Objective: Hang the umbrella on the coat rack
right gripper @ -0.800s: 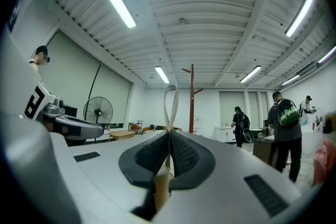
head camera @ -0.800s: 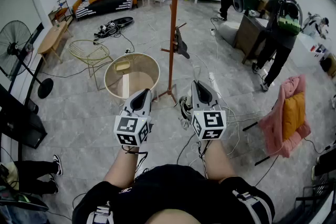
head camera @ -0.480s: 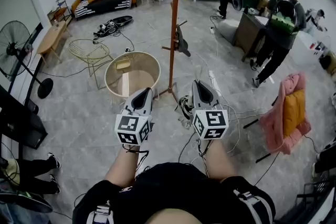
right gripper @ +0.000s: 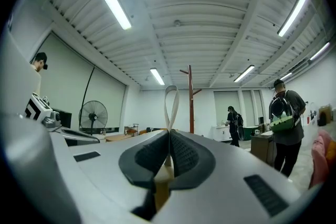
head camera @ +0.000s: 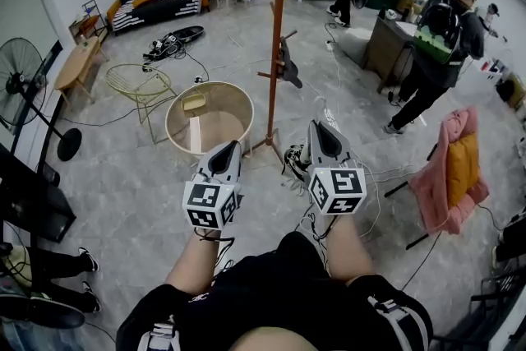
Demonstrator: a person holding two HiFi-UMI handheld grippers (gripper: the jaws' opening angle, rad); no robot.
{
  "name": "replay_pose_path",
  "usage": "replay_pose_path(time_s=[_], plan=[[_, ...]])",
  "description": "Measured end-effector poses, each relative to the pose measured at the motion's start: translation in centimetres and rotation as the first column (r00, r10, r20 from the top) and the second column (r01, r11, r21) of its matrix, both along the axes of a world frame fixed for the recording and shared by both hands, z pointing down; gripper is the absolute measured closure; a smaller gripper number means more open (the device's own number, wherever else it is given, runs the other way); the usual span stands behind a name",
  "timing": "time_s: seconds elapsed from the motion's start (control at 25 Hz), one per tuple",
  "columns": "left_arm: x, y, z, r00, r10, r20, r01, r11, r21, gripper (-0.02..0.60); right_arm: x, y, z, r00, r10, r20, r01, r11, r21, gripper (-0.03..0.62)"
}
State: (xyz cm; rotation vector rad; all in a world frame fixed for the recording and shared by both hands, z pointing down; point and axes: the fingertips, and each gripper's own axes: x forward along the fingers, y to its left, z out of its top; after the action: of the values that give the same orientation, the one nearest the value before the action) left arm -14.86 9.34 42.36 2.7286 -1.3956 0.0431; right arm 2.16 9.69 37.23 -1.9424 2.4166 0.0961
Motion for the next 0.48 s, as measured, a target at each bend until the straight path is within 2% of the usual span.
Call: replay_pose_path(time_s=[0.24,0.48], plan=[[-1.1,-2.5,0.9,1.0,-0.015,0.007,0.015,1.0,0.0,0.565,-0.7,-2.2,0.1,1.0,-0.009,0.001,0.009,1.0,0.017,0.577],[-0.3,-8.2,1.3,1.0,-0.017,0.016,0.017,1.0,0.004,0.565,-0.5,-8.0,0.3,0.999,-0.034,-0.004,0.034,0.999,0.017,0.577]])
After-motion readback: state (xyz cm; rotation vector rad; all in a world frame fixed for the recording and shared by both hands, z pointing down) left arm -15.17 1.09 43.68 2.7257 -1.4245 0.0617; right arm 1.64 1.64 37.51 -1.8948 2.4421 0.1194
